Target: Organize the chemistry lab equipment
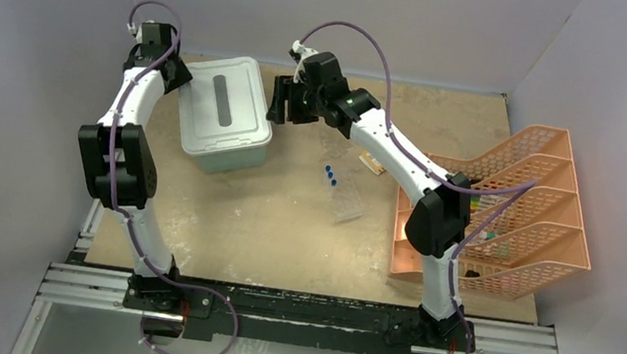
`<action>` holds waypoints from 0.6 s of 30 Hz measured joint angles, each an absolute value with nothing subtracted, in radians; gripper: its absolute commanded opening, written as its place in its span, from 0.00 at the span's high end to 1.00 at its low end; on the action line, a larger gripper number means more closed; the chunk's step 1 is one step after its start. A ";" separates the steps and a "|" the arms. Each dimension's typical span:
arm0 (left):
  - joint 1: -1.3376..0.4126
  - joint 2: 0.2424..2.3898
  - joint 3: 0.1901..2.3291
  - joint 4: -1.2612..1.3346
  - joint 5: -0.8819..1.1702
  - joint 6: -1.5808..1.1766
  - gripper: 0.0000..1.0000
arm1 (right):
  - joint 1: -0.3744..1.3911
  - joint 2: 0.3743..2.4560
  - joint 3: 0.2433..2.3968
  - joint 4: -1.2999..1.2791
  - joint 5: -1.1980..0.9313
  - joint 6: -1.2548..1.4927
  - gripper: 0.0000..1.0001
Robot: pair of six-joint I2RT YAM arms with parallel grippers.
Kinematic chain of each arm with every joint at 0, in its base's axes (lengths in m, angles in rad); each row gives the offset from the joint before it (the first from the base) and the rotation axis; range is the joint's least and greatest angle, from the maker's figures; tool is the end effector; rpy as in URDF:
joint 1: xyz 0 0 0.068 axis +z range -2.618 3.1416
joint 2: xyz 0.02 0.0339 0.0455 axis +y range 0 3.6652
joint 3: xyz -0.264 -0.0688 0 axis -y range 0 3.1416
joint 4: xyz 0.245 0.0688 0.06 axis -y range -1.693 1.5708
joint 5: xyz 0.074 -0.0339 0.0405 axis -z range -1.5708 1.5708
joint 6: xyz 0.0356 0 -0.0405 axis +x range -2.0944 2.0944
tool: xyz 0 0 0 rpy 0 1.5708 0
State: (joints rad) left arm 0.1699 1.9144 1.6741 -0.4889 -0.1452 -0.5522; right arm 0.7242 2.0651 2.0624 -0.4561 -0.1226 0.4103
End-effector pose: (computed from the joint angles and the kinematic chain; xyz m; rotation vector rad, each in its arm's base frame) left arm 0.4354 0.0799 0.2893 -0.8785 2.1157 -0.0312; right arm 0.3630 0.3269 0.3568 -0.4129 2.0897 0.8209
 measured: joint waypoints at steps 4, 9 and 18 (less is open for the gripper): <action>0.168 1.938 1.695 -0.488 -0.147 -0.559 0.67 | 0.724 2.065 2.021 -0.459 -0.118 0.411 0.36; 0.168 1.961 1.730 -0.504 -0.153 -0.564 0.64 | 0.724 2.059 1.990 -0.465 -0.093 0.411 0.36; 0.168 1.997 1.870 -0.653 -0.134 -0.518 0.45 | 0.689 1.839 1.852 -0.476 -0.089 0.401 0.28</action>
State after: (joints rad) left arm 0.1684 1.9972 1.8698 -0.6533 -0.1337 -0.5179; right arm 0.6891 1.8393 1.8523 -0.4755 -0.0891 0.4011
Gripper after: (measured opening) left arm 0.496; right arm 0.683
